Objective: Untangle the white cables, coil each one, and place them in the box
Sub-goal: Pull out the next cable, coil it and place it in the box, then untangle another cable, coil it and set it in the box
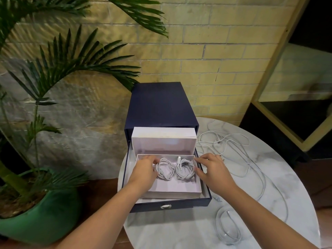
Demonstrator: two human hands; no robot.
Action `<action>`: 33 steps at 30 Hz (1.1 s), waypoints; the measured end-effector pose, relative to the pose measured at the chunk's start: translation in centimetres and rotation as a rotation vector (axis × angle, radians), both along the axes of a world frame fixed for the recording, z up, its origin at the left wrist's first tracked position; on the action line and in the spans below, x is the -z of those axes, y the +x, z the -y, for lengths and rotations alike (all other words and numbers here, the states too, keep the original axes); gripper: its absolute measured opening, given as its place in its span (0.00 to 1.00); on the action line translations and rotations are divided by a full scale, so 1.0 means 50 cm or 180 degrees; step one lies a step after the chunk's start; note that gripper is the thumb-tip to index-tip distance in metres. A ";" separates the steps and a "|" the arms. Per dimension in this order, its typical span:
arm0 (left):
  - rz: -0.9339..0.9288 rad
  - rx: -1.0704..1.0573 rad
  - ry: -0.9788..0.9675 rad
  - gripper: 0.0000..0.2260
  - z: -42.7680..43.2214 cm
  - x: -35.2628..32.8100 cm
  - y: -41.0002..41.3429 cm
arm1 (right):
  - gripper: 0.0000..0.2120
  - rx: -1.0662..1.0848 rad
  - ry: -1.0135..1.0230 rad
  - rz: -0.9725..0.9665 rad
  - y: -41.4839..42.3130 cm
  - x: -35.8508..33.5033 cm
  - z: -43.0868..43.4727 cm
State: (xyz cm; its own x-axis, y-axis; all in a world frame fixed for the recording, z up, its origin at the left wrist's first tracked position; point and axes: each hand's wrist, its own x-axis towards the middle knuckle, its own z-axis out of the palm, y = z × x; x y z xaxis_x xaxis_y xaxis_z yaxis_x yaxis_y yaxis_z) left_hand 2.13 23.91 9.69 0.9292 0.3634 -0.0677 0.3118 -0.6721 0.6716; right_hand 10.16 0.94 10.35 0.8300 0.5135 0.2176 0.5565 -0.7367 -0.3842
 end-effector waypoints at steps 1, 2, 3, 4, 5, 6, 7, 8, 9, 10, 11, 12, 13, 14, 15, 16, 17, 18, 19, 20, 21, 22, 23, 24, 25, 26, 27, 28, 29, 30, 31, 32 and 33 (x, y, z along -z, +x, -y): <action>0.0008 0.0001 0.0039 0.16 0.001 0.000 0.000 | 0.18 -0.0001 0.0000 -0.0027 -0.001 -0.001 0.001; 0.0003 0.0007 0.0069 0.16 0.001 -0.002 0.000 | 0.19 -0.0001 -0.0001 -0.0050 -0.001 -0.002 0.002; 0.0006 0.0019 0.0082 0.16 0.001 -0.002 -0.001 | 0.19 0.0003 -0.0009 -0.0072 -0.002 -0.002 0.003; -0.0015 0.0023 0.0081 0.16 0.002 -0.005 -0.001 | 0.19 0.0004 -0.0016 -0.0091 -0.002 -0.003 0.003; -0.0033 0.0018 0.0073 0.16 0.001 -0.005 -0.001 | 0.19 0.0001 -0.0015 -0.0119 -0.002 -0.004 0.003; -0.0061 0.0001 0.0066 0.15 0.001 -0.006 -0.002 | 0.20 -0.0005 0.0000 -0.0153 -0.002 -0.004 0.003; -0.0073 -0.0019 0.0061 0.15 0.000 -0.007 -0.002 | 0.20 -0.0005 0.0021 -0.0187 -0.002 -0.005 0.002; -0.0076 -0.0025 0.0065 0.15 0.000 -0.008 -0.002 | 0.20 0.0001 0.0041 -0.0210 -0.002 -0.005 0.002; -0.0067 -0.0007 0.0090 0.15 0.001 -0.010 -0.003 | 0.20 0.0011 0.0055 -0.0224 -0.002 -0.005 0.002; -0.0068 0.0023 0.0127 0.15 0.002 -0.012 -0.004 | 0.20 0.0019 0.0062 -0.0238 -0.003 -0.005 0.002; -0.0075 0.0054 0.0168 0.15 0.004 -0.013 -0.004 | 0.20 0.0021 0.0068 -0.0253 -0.003 -0.005 0.002; -0.0076 0.0080 0.0206 0.15 0.006 -0.015 -0.005 | 0.20 0.0023 0.0071 -0.0266 -0.003 -0.005 0.003; -0.0080 0.0101 0.0231 0.15 0.007 -0.016 -0.005 | 0.20 0.0022 0.0065 -0.0282 -0.002 -0.004 0.004; -0.0087 0.0119 0.0245 0.15 0.007 -0.018 -0.006 | 0.20 0.0020 0.0053 -0.0289 -0.002 -0.005 0.004; -0.0100 0.0137 0.0263 0.15 0.007 -0.019 -0.006 | 0.20 0.0014 0.0044 -0.0294 -0.001 -0.005 0.004; -0.0119 0.0146 0.0288 0.16 0.007 -0.020 -0.006 | 0.20 0.0002 0.0042 -0.0300 0.000 -0.005 0.004; -0.0129 0.0138 0.0308 0.16 0.007 -0.021 -0.006 | 0.20 -0.0010 0.0054 -0.0314 0.001 -0.006 0.005; -0.0127 0.0114 0.0312 0.16 0.008 -0.023 -0.007 | 0.20 -0.0025 0.0077 -0.0328 0.001 -0.007 0.006; -0.0111 0.0080 0.0323 0.16 0.010 -0.026 -0.008 | 0.19 -0.0035 0.0122 -0.0338 0.002 -0.008 0.009; -0.0069 0.0045 0.0350 0.16 0.012 -0.030 -0.010 | 0.19 -0.0043 0.0189 -0.0345 0.003 -0.008 0.013; -0.0002 0.0032 0.0411 0.15 0.014 -0.032 -0.010 | 0.19 -0.0049 0.0285 -0.0338 0.004 -0.008 0.019; 0.0093 0.0041 0.0484 0.14 0.018 -0.038 -0.011 | 0.18 -0.0054 0.0392 -0.0336 0.005 -0.008 0.025; 0.0199 0.0070 0.0534 0.12 0.025 -0.042 -0.011 | 0.18 -0.0046 0.0489 -0.0339 0.005 -0.007 0.035; 0.0309 0.0094 0.0541 0.11 0.033 -0.050 -0.011 | 0.17 -0.0040 0.0558 -0.0347 0.006 -0.007 0.044; 0.0410 0.0124 0.0522 0.09 0.042 -0.057 -0.009 | 0.16 -0.0042 0.0606 -0.0349 0.008 -0.007 0.055; 0.0498 0.0166 0.0492 0.08 0.057 -0.063 -0.005 | 0.15 -0.0031 0.0639 -0.0367 0.009 -0.006 0.070; 0.0592 0.0210 0.0454 0.07 0.070 -0.069 -0.001 | 0.13 -0.0027 0.0670 -0.0375 0.011 -0.009 0.081; 0.0672 0.0265 0.0404 0.05 0.089 -0.075 0.005 | 0.12 -0.0017 0.0689 -0.0391 0.013 -0.011 0.098; 0.0753 0.0310 0.0346 0.04 0.103 -0.080 0.009 | 0.10 -0.0025 0.0703 -0.0404 0.016 -0.015 0.109; 0.0826 0.0367 0.0289 0.04 0.121 -0.085 0.014 | 0.08 -0.0030 0.0716 -0.0429 0.020 -0.018 0.122; 0.0884 0.0437 0.0217 0.04 0.143 -0.088 0.022 | 0.07 -0.0026 0.0729 -0.0466 0.025 -0.020 0.141; 0.0932 0.0512 0.0143 0.05 0.164 -0.091 0.029 | 0.06 -0.0016 0.0749 -0.0517 0.030 -0.022 0.156; 0.0966 0.0588 0.0058 0.05 0.192 -0.093 0.038 | 0.05 0.0008 0.0755 -0.0575 0.035 -0.023 0.177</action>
